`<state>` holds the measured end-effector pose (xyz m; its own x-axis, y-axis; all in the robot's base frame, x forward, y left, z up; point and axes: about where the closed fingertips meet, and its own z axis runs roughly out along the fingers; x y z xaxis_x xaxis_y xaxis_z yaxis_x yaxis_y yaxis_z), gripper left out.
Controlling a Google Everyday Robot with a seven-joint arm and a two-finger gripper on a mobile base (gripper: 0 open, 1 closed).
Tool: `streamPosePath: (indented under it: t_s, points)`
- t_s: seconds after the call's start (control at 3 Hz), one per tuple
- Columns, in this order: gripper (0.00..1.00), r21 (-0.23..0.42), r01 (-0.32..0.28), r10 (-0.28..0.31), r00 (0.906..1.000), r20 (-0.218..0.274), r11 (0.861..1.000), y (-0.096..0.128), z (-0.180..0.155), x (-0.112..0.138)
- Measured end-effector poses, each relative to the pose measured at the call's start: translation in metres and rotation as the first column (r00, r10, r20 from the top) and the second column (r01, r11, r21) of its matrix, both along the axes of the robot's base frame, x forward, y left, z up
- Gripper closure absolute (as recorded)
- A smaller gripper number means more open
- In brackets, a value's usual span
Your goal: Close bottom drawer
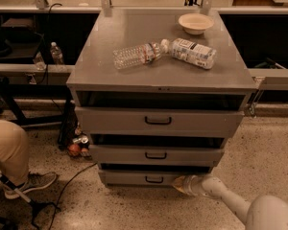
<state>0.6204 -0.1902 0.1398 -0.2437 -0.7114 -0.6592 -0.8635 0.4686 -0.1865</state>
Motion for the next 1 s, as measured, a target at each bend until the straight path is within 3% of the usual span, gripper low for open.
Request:
streamPosePath:
  t_s: [0.33, 0.67, 1.0]
  points:
    - [1.00, -0.020, 0.050, -0.050, 0.9988, 0.000, 0.999, -0.016, 0.009, -0.010]
    - [1.00, -0.093, 0.202, -0.202, 0.9793, 0.014, 0.975, -0.082, 0.045, -0.028]
    - [1.00, -0.131, 0.321, -0.323, 0.9465, 0.007, 0.938, -0.119, 0.067, -0.054]
